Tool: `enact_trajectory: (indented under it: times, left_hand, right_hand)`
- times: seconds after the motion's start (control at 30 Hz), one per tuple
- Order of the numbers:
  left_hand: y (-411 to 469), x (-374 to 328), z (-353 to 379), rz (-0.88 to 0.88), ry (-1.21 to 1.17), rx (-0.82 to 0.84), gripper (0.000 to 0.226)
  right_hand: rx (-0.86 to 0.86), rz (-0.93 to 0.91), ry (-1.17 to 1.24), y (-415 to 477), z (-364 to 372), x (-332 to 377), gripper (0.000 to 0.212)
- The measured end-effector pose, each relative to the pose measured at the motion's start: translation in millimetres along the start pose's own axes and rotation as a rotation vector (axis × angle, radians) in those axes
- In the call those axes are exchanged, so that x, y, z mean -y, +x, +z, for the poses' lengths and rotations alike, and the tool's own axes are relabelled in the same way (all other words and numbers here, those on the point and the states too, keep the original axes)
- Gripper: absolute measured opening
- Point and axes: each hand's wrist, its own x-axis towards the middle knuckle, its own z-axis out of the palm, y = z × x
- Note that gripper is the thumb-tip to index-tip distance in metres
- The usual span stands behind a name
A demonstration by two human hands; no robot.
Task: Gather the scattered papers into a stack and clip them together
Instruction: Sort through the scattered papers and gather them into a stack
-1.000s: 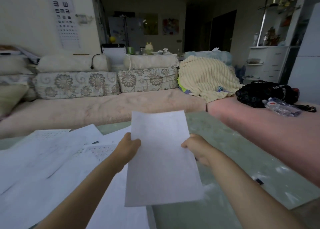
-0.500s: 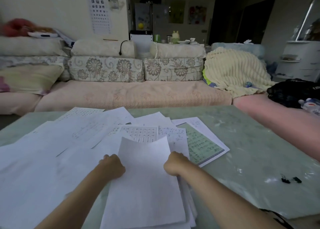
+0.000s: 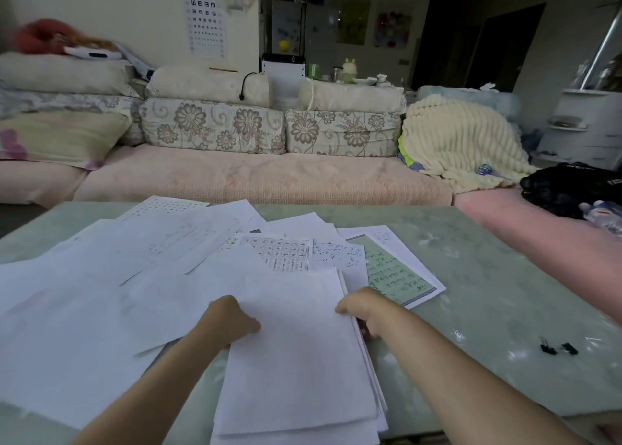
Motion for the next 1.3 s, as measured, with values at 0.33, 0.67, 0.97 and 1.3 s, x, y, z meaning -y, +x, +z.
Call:
enact_trajectory:
  times: [0.33,0.67,0.97,1.3]
  left_hand:
    - [-3.9,-3.6,-0.7,0.027,0.063,-0.034,0.035]
    - [-31.9,-58.0,-48.8,0.403,-1.065,-0.199,0.022]
    - [-38.4,-63.9,-37.1,0.564,-0.971,-0.345,0.044]
    - [-39.1,-108.1,-86.0,0.638,-1.159,-0.537,0.024]
  right_hand:
    - [0.080,-0.310,0.065,-3.7,1.4,-4.4,0.039]
    - [-0.132,-0.869,0.426,-29.7,-37.5,36.6,0.037]
    - [-0.182,-0.883,0.410,-23.8,-41.1,34.4,0.041]
    - [-0.017,-0.800,0.511,-7.8,-33.8,50.0,0.046]
